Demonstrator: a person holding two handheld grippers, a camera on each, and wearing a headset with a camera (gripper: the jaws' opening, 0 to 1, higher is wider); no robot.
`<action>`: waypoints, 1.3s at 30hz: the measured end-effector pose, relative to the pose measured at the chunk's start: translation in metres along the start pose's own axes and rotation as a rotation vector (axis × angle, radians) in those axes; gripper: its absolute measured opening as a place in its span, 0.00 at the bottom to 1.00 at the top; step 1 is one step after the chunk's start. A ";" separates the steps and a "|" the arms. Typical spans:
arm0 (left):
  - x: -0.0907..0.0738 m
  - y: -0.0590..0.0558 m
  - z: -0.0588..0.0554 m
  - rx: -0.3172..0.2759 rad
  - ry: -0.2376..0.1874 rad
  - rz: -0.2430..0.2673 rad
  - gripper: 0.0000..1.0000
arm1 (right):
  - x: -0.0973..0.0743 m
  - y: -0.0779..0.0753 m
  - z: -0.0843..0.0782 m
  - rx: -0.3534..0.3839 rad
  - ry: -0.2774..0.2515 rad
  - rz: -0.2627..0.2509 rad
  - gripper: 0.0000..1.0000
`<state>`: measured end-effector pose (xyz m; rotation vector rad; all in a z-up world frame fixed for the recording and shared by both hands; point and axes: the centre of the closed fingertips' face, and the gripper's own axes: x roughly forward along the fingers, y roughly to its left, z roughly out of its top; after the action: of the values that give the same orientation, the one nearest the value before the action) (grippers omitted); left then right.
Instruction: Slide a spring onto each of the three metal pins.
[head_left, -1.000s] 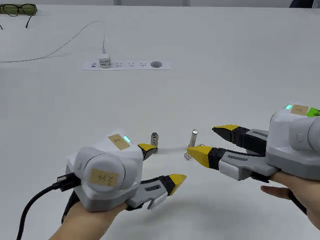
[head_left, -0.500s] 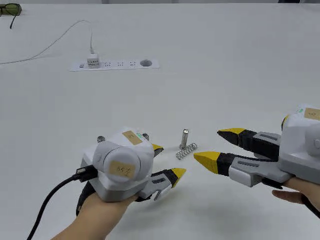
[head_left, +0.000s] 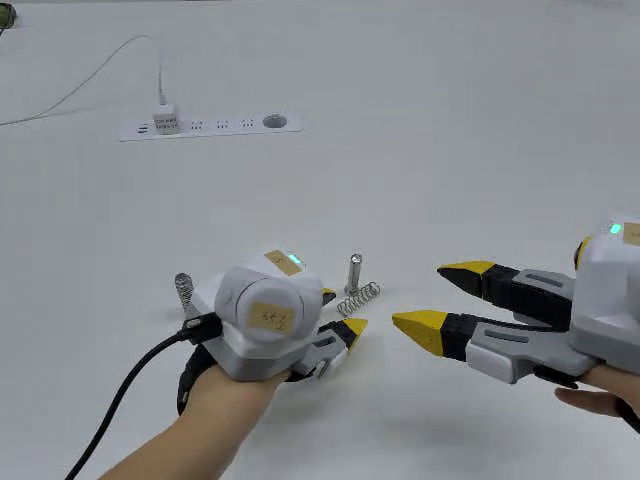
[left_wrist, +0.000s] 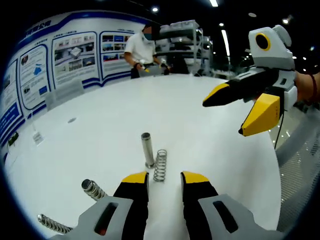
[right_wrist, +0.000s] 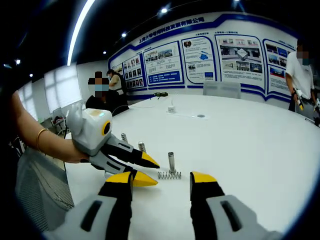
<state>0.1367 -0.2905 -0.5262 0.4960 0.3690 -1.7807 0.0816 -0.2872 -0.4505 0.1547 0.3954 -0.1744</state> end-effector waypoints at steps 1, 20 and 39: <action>0.001 0.000 -0.001 -0.005 0.003 0.001 0.26 | 0.000 0.000 0.000 0.000 -0.001 -0.002 0.47; 0.012 0.002 -0.007 0.024 0.049 -0.012 0.12 | 0.000 0.002 -0.006 0.013 0.017 0.016 0.47; 0.001 -0.014 -0.002 0.011 0.035 -0.051 0.10 | -0.003 -0.008 -0.001 0.073 -0.002 -0.028 0.46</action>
<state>0.1233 -0.2869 -0.5285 0.5302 0.4002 -1.8260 0.0766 -0.2949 -0.4506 0.2210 0.3900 -0.2170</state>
